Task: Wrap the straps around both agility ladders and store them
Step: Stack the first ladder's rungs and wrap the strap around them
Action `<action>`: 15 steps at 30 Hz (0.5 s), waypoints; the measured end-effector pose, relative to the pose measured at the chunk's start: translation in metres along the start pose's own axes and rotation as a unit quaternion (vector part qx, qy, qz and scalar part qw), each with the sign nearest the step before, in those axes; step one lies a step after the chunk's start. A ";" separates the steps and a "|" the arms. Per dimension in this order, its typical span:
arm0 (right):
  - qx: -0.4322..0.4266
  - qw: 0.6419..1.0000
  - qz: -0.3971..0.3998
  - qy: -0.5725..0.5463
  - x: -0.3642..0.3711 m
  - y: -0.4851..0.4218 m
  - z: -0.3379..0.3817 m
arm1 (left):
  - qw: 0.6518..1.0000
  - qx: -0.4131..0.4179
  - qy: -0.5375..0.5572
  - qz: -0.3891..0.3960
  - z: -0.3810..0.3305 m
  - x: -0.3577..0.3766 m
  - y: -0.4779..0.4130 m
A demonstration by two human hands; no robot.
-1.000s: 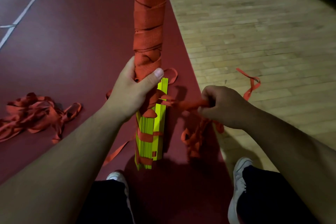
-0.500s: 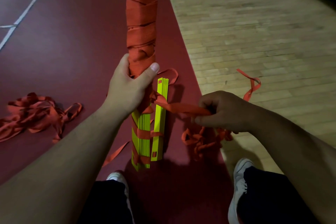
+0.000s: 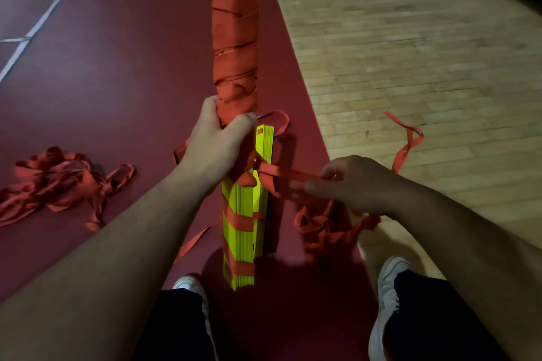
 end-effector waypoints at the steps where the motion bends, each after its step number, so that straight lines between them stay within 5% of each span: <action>1: -0.003 1.000 -0.010 0.016 -0.004 -0.001 0.000 | 1.000 -0.005 0.000 0.001 0.001 0.000 -0.001; 11: -0.011 0.997 0.073 0.029 0.010 0.001 -0.015 | 1.000 -0.001 0.005 -0.007 0.001 -0.003 0.000; 15: -0.042 0.997 -0.032 -0.062 -0.012 0.001 0.000 | 0.999 0.003 -0.032 0.013 0.005 -0.001 0.002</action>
Point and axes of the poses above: each hand's wrist, its own y-axis away from the middle knuckle, its own x-axis out of the palm, z = x × y, the point moved 10 cm from there along -y, towards the middle knuckle, and after that the axes turned 10 degrees about y, right-handed, at the moved point
